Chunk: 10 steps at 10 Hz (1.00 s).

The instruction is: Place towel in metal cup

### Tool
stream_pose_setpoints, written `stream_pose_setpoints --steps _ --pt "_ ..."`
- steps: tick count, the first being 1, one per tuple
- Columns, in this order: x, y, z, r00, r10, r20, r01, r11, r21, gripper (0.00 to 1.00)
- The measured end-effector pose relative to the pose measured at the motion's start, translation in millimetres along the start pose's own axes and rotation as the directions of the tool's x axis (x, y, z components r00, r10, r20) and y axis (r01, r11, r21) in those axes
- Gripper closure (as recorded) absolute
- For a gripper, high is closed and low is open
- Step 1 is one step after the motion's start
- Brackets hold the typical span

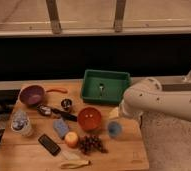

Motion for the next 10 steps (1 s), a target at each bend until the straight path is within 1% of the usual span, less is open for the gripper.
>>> stream_pose_setpoints --steps 8,9,10 --pt "-1.8 0.7 -1.1 1.000 -0.004 -0.002 0.004 1.000 0.004 0.26" --pt "-6.8 6.5 -1.1 1.000 -0.025 -0.003 0.025 1.000 0.008 0.26" --pt "-13.6 17.9 -0.9 0.999 -0.050 -0.002 0.050 0.999 0.008 0.26"
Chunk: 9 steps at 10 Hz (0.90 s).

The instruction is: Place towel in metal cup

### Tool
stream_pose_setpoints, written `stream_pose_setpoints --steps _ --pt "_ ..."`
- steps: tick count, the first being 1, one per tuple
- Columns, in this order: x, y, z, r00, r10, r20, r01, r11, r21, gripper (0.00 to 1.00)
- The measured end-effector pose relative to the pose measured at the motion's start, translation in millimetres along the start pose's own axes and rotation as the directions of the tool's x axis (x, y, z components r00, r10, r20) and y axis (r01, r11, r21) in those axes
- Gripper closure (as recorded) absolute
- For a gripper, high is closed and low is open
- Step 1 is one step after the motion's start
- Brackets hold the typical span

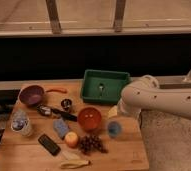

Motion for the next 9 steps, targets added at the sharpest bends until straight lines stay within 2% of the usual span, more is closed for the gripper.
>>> stream_pose_setpoints --steps 5,7,9 --pt "-38.5 69.8 -6.4 0.991 -0.127 0.031 0.127 0.992 -0.007 0.26" --pt "-51.4 111.9 -6.2 0.977 -0.210 0.041 0.211 0.977 -0.020 0.26" --pt "-60.3 155.7 -0.3 0.955 -0.295 0.044 0.296 0.955 -0.031 0.26"
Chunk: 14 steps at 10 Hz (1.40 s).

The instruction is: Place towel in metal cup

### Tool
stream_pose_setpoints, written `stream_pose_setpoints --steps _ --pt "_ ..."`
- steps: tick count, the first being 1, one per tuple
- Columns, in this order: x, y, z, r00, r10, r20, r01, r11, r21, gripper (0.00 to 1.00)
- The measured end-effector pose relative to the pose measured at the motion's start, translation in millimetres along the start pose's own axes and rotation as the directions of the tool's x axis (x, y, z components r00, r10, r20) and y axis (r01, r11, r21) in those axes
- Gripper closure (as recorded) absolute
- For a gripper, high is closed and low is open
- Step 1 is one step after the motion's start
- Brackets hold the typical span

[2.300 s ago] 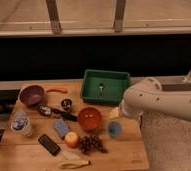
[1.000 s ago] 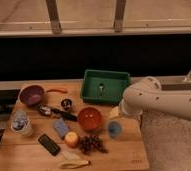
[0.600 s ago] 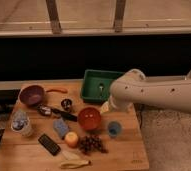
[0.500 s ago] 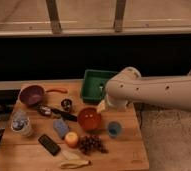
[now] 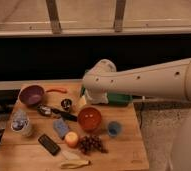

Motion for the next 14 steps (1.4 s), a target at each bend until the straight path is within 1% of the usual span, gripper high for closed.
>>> stream_pose_setpoints --steps 1,3,4,6,8,10,12,13,14 --pt "-11.5 24.3 6.7 0.999 -0.052 -0.006 0.052 0.999 -0.014 0.26" --pt "-27.2 69.1 19.5 0.989 -0.147 -0.020 0.146 0.988 -0.054 0.26" --pt "-28.6 73.1 20.2 0.988 -0.153 -0.021 0.152 0.987 -0.059 0.26" --pt "-28.4 66.9 20.4 0.989 -0.148 -0.022 0.146 0.988 -0.051 0.26" --pt "-28.1 71.6 20.4 0.988 -0.152 -0.023 0.150 0.987 -0.057 0.26" --pt "-28.1 70.2 20.3 0.987 -0.159 -0.022 0.157 0.986 -0.058 0.26" --pt "-39.4 72.4 19.8 0.979 -0.201 -0.006 0.201 0.978 -0.057 0.26" --pt "-46.3 81.0 19.9 0.974 -0.228 0.000 0.227 0.972 -0.062 0.26" --pt "-60.8 101.1 20.2 0.960 -0.279 0.013 0.280 0.958 -0.070 0.26"
